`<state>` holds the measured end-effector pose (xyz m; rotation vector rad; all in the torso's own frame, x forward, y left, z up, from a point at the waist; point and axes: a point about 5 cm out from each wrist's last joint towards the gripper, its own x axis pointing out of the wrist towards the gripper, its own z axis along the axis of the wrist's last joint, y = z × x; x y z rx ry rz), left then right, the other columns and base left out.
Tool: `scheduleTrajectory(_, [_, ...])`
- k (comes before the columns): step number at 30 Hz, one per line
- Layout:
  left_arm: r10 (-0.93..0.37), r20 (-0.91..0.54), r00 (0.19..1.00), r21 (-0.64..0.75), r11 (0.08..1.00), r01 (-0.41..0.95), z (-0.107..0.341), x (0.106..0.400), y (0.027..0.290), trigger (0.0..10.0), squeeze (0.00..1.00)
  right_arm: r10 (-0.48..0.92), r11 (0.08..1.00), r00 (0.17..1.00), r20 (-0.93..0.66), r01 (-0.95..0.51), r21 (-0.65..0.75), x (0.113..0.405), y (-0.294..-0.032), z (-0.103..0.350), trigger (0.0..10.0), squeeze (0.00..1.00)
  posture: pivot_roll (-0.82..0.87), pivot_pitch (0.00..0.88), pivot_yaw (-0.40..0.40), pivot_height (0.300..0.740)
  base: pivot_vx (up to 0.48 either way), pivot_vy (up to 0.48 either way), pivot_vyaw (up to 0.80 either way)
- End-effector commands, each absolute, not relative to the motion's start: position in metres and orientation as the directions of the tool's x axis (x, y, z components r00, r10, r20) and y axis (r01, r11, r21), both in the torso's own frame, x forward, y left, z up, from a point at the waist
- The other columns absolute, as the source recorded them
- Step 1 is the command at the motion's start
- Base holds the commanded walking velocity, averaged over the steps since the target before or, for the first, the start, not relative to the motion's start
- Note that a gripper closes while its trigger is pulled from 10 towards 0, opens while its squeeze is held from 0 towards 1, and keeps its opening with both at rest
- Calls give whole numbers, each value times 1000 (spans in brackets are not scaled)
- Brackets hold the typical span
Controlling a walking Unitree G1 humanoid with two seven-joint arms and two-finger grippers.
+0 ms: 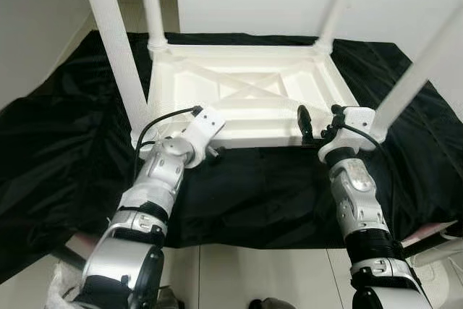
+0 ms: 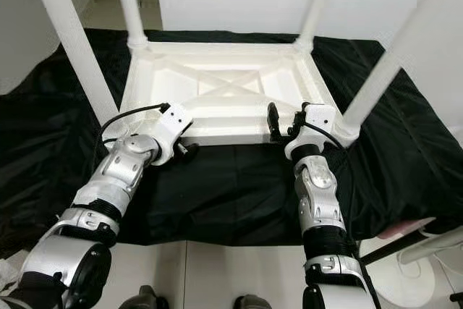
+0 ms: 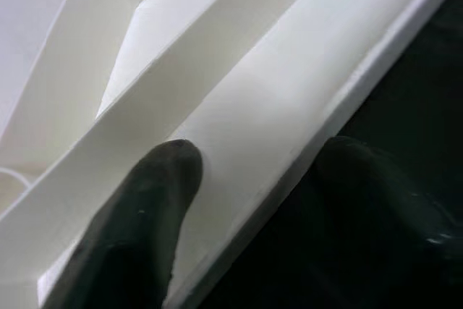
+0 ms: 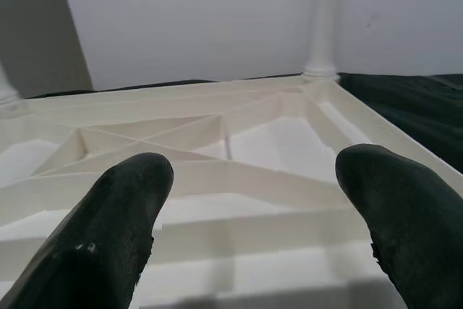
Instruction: Building children table
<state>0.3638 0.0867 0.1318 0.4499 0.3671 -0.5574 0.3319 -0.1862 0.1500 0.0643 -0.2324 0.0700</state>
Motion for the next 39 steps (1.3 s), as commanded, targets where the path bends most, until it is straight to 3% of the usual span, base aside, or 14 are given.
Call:
scheduleTrajectory(1, [-289, -388, 875, 354, 830, 431, 138, 369, 100, 0, 0, 63, 996, 973, 222, -76, 50, 332, -185, 149, 10000, 0, -22, 15, -2, 740, 0, 0, 0])
scheduleTrajectory(12, [-348, -345, 872, 346, 816, 463, 144, 364, 83, 0, 0, 69, 996, 974, 216, -80, 45, 334, -183, 149, 10000, 0, -19, 17, -4, 740, 0, 0, 0])
scheduleTrajectory(21, [-566, -264, 781, 314, 715, 625, 148, 332, 45, 0, 0, 70, 996, 975, 212, -80, 38, 333, -183, 148, 10000, 0, -14, 20, -7, 740, 0, 0, 0])
scheduleTrajectory(22, [-622, -242, 744, 311, 677, 667, 148, 323, 38, 3686, 0, 70, 996, 975, 211, -80, 38, 333, -183, 148, 10000, 0, -14, 20, -7, 740, 0, 0, 0])
scheduleTrajectory(23, [-622, -242, 744, 311, 677, 667, 148, 323, 38, 3686, 0, 70, 996, 975, 211, -80, 38, 333, -183, 148, 10000, 0, -14, 20, -7, 740, 0, 0, 0])
scheduleTrajectory(24, [-658, -234, 716, 321, 643, 696, 147, 316, 35, 7961, 0, 70, 996, 975, 211, -80, 37, 333, -183, 148, 10000, 0, -11, 19, -8, 740, 0, 0, 0])
scheduleTrajectory(26, [-681, -228, 696, 328, 619, 713, 147, 312, 33, 7961, 0, 70, 996, 975, 210, -79, 37, 333, -183, 148, 10000, 0, -11, 19, -8, 740, 0, 0, 0])
scheduleTrajectory(27, [-713, -230, 662, 329, 583, 743, 145, 306, 31, 10000, 110, 71, 996, 975, 210, -80, 37, 333, -183, 148, 10000, 0, -11, 19, -8, 740, 0, 0, 0])
scheduleTrajectory(28, [-713, -230, 662, 329, 583, 743, 145, 306, 31, 10000, 110, 71, 996, 975, 210, -80, 37, 333, -183, 148, 10000, 0, -11, 19, -8, 740, 0, 0, 0])
scheduleTrajectory(29, [-737, -233, 635, 334, 552, 764, 143, 301, 30, 10000, 776, 72, 996, 975, 210, -82, 36, 334, -183, 148, 10000, 0, -6, 19, -9, 740, 0, 0, 0])
scheduleTrajectory(32, [-758, -239, 607, 319, 529, 786, 142, 297, 30, 10000, 776, 74, 996, 975, 210, -83, 35, 334, -182, 148, 10000, 0, -4, 19, -11, 740, 0, 0, 0])
scheduleTrajectory(33, [-778, -235, 583, 306, 510, 804, 144, 294, 31, 10000, 1000, 75, 996, 975, 210, -85, 35, 335, -182, 148, 10000, 0, -3, 18, -12, 740, 0, 0, 0])
scheduleTrajectory(38, [-790, -222, 571, 337, 488, 806, 147, 290, 35, 10000, 1000, 77, 996, 975, 210, -86, 35, 336, -181, 148, 10000, 0, 0, 16, -12, 740, 0, 0, 0])
scheduleTrajectory(39, [-794, -202, 573, 352, 488, 799, 149, 288, 38, 10000, 0, 78, 996, 975, 209, -87, 33, 336, -181, 148, 10000, 0, 0, 16, -12, 740, 0, 0, 0])
